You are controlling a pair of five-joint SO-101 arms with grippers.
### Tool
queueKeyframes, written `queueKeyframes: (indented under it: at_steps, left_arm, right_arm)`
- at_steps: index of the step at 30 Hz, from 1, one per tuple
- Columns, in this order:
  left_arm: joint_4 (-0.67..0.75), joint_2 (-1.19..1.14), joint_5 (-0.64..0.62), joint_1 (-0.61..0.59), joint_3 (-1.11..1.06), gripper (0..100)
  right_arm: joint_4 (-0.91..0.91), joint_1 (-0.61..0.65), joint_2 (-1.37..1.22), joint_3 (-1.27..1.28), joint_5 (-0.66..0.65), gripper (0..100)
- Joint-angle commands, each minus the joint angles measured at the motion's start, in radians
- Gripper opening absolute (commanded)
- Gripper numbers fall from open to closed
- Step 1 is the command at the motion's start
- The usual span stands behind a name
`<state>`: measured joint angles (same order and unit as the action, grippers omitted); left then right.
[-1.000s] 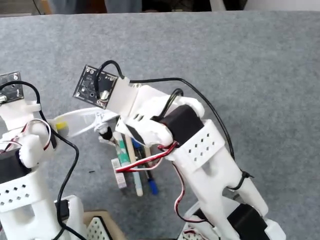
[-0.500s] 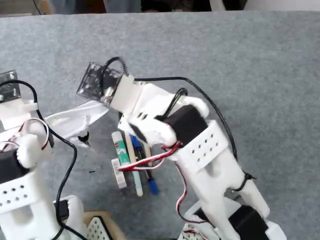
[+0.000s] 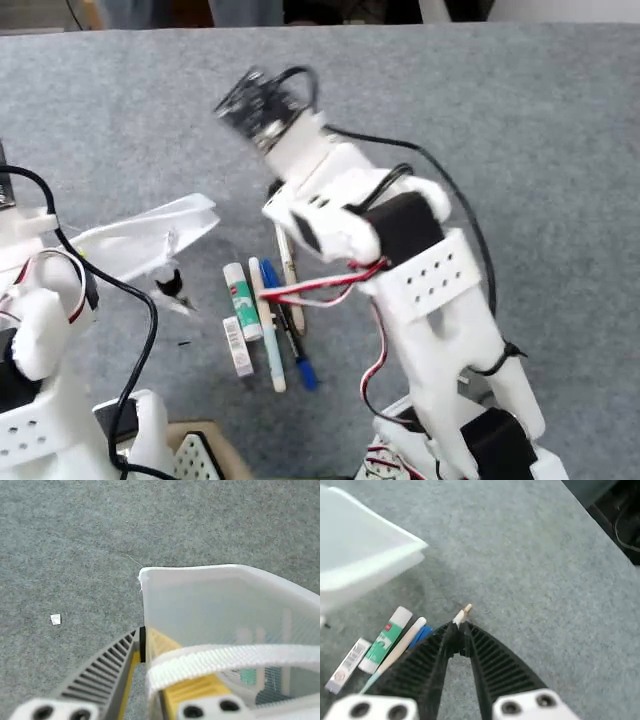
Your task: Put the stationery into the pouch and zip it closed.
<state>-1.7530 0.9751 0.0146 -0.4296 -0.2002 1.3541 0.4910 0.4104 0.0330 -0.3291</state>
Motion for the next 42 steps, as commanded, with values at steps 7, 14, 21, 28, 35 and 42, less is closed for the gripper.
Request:
queueKeyframes:
  at_steps: [7, 14, 21, 28, 35, 42]
  left_arm:
    - [-0.011, 0.002, -0.038, -0.002, -0.137, 3]
    - [-0.009, -0.021, -0.038, -0.008, -0.147, 3]
    - [-0.005, -0.244, -0.037, -0.008, -0.097, 3]
    - [0.031, -0.292, -0.037, -0.008, -0.028, 3]
    - [0.063, -0.292, -0.086, -0.008, -0.071, 3]
    - [0.068, -0.292, -0.104, -0.008, -0.090, 3]
  right_arm:
    - [0.020, -0.178, 0.019, -0.005, 0.152, 1.5]
    - [0.052, -0.183, 0.018, 0.016, 0.173, 1.5]
    - [0.051, -0.172, 0.012, 0.197, 0.066, 1.5]
    - [-0.025, -0.066, 0.008, 0.415, 0.002, 3.4]
    - [-0.147, -0.034, -0.160, 0.461, 0.008, 21.7]
    - [-0.160, 0.005, -0.481, 0.220, 0.026, 19.4]
